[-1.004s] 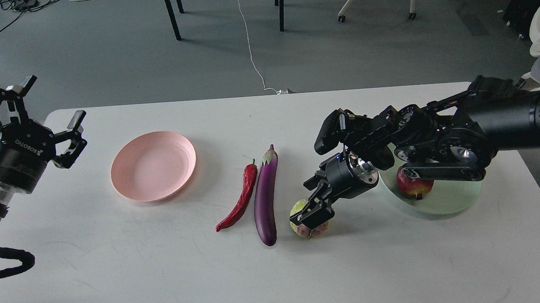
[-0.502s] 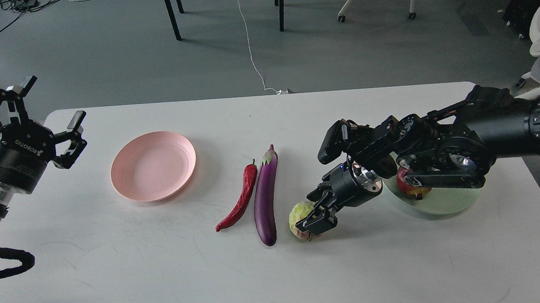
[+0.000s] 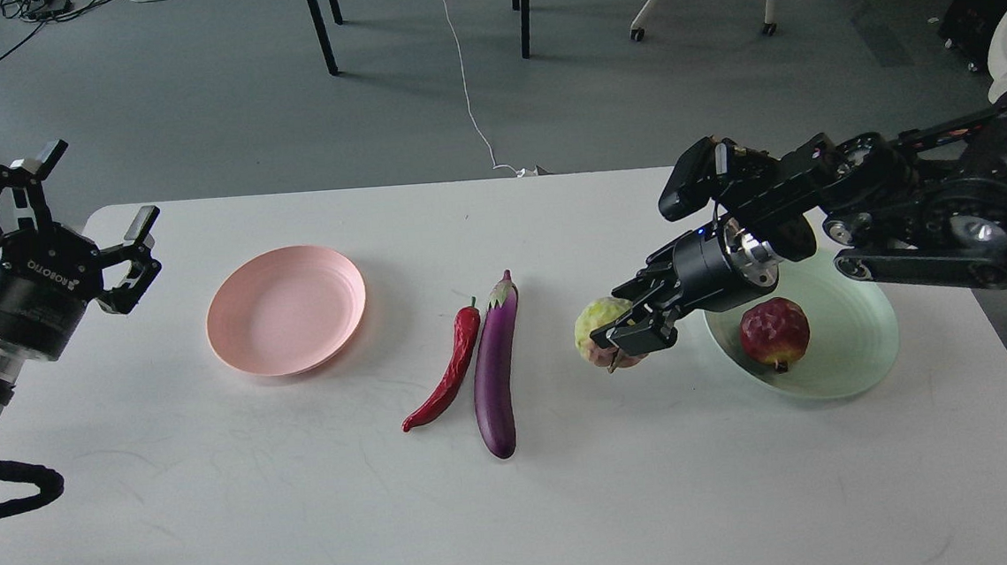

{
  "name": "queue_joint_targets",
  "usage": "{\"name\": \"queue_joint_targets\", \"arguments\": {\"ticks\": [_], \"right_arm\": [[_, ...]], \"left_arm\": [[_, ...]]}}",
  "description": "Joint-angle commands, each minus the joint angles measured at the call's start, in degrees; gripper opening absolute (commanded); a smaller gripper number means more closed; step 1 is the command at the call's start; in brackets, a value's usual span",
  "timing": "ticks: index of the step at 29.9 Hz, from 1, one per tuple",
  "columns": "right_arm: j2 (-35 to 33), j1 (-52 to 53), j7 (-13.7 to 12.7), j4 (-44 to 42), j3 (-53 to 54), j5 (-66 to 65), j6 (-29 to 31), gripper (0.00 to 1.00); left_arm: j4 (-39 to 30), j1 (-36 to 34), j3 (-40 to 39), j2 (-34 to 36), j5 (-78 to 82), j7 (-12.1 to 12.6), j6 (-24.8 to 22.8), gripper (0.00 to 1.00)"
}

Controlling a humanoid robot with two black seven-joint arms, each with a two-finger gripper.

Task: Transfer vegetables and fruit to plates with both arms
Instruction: 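Carry the fruit onto the green plate beside the apple and release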

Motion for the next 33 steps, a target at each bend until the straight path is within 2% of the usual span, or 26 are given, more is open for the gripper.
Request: {"name": "queue_joint_targets", "arguments": {"ticks": [1, 7, 12, 19, 23, 25, 26, 33], "right_arm": [[-7.6, 1.5, 0.0, -0.2, -0.2, -5.9, 0.1, 0.45], [-14.4, -1.3, 0.0, -6.0, -0.5, -12.0, 0.1, 0.45], [-14.8, -7.0, 0.0, -11.0, -0.3, -13.8, -0.4, 0.45], [-13.0, -13.2, 0.0, -18.4, 0.0, -13.5, -3.8, 0.52], [-12.4, -16.3, 0.0, -19.4, 1.3, -13.0, -5.4, 0.7], [-12.4, -17.6, 0.0, -19.5, 2.0, -12.9, -6.0, 0.88], [-12.4, -17.9, 0.0, -19.5, 2.2, -12.9, -6.2, 0.92], [-13.2, -18.2, 0.0, -18.9, 8.7, -11.6, -6.1, 0.97]], "left_arm": [[0.0, 0.0, 0.1, -0.1, -0.1, 0.0, 0.0, 1.0], [-0.1, 0.0, 0.1, 0.1, 0.0, 0.0, 0.0, 1.0], [-0.7, -0.1, 0.1, 0.1, 0.1, 0.0, 0.0, 1.0], [-1.5, 0.0, 0.2, -0.1, 4.5, 0.0, 0.0, 1.0], [-1.6, 0.0, 0.3, -0.4, 4.8, 0.0, 0.0, 1.0], [-1.6, -0.1, 0.3, -0.4, 4.8, 0.0, 0.0, 1.0], [-1.6, -0.2, 0.2, -0.4, 4.8, 0.0, 0.0, 1.0], [-1.6, -0.3, 0.0, 0.2, 4.8, 0.0, 0.0, 1.0]]}}
